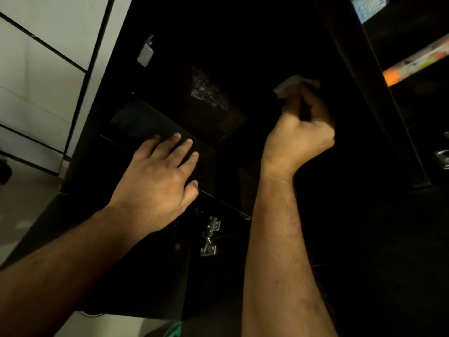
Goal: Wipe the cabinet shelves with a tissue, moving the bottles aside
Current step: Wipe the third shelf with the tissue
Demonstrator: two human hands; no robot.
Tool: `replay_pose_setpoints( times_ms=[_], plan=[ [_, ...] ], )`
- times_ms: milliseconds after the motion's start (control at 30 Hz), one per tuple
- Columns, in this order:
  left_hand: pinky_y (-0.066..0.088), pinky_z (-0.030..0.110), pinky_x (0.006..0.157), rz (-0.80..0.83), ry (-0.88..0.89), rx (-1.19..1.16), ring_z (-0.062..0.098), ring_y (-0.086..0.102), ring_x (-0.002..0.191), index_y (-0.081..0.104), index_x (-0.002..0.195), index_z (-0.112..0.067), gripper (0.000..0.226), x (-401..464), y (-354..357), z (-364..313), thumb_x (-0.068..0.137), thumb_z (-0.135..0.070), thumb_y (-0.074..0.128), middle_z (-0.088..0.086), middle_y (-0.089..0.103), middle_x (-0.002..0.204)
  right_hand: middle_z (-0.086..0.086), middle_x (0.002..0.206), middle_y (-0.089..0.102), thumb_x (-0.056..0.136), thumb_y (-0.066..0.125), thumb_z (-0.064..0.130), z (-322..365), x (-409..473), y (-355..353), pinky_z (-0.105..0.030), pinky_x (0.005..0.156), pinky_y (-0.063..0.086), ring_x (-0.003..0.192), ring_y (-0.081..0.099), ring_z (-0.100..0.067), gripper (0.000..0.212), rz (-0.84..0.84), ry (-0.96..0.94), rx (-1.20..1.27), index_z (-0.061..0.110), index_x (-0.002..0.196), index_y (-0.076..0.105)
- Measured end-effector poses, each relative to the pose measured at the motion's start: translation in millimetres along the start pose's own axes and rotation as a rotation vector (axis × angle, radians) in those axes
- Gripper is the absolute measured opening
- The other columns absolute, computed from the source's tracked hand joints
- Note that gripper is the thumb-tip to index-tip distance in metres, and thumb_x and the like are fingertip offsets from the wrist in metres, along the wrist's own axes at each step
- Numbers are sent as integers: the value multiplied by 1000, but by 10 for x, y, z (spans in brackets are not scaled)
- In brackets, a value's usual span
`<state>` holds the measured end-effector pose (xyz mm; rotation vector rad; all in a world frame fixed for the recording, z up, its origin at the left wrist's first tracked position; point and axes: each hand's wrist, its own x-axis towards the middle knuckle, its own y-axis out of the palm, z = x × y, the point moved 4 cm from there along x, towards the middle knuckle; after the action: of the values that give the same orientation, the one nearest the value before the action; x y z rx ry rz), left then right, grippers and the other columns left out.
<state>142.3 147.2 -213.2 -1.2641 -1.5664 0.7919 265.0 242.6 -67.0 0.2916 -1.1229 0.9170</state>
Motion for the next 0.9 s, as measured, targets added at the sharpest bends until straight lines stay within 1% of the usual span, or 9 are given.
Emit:
replay_pose_setpoints(
  times_ms=[33, 133, 267, 333, 400, 533, 700, 833, 900],
  plan=[
    [22, 48, 115, 3, 11, 2, 29, 36, 140, 57, 133, -12, 65, -4, 2, 8, 90, -48, 25, 11, 48, 145, 7, 83, 72, 81, 70, 11, -23, -59, -18, -15, 81, 48, 83, 64, -2, 9, -37, 4, -41, 17, 85, 76],
    [21, 46, 114, 21, 73, 6, 30, 37, 140, 57, 133, -11, 65, -23, -8, 57, 90, -49, 26, 14, 47, 145, -1, 76, 68, 77, 75, 7, -156, -387, 53, -18, 69, 51, 73, 58, -2, 1, 81, -7, -92, 8, 77, 75],
    [16, 42, 116, 39, 88, 47, 28, 30, 143, 47, 141, -16, 73, -112, -83, 167, 88, -55, 17, 13, 39, 151, 5, 81, 64, 77, 79, 7, -347, -854, 231, -6, 66, 46, 70, 58, -2, 7, 414, 114, -224, 11, 78, 74],
    [18, 45, 118, 49, 83, 61, 28, 28, 144, 43, 143, -17, 75, -151, -95, 229, 87, -58, 16, 13, 37, 152, 8, 85, 62, 80, 78, 11, -358, -988, 301, -10, 66, 50, 72, 60, -3, 5, 520, 180, -328, 15, 81, 74],
    [21, 48, 116, 46, 79, 83, 31, 33, 141, 48, 140, -15, 72, -206, -116, 292, 88, -57, 22, 16, 43, 148, 12, 84, 61, 81, 77, 14, -354, -1013, 319, -15, 64, 51, 72, 61, -3, 5, 518, 244, -351, 18, 80, 74],
    [19, 48, 115, 32, 78, 74, 34, 35, 140, 53, 137, -11, 68, -322, -167, 401, 88, -54, 30, 19, 47, 144, 5, 78, 67, 80, 77, 17, -252, -792, 233, -22, 67, 52, 70, 65, -10, 6, 316, 363, -187, 19, 77, 72],
    [15, 45, 116, 23, 78, 70, 34, 30, 142, 50, 139, -11, 69, -408, -235, 485, 87, -53, 32, 21, 42, 147, -2, 69, 73, 72, 67, 9, 84, -123, 204, -44, 66, 57, 65, 69, -23, 10, 12, 313, 97, 13, 74, 76],
    [14, 44, 117, 39, 107, 84, 32, 27, 144, 46, 142, -13, 70, -482, -228, 537, 89, -55, 29, 21, 37, 150, 15, 64, 64, 78, 65, 14, 318, 145, 175, -34, 63, 56, 65, 68, -12, 20, -206, 249, 170, 30, 66, 66],
    [15, 45, 118, 41, 131, 98, 31, 22, 146, 44, 144, -13, 71, -518, -209, 574, 89, -55, 28, 20, 33, 153, 15, 77, 68, 81, 69, 16, 345, 109, 190, -23, 70, 55, 72, 67, -2, 8, -221, 221, 172, 20, 81, 75]
  ],
)
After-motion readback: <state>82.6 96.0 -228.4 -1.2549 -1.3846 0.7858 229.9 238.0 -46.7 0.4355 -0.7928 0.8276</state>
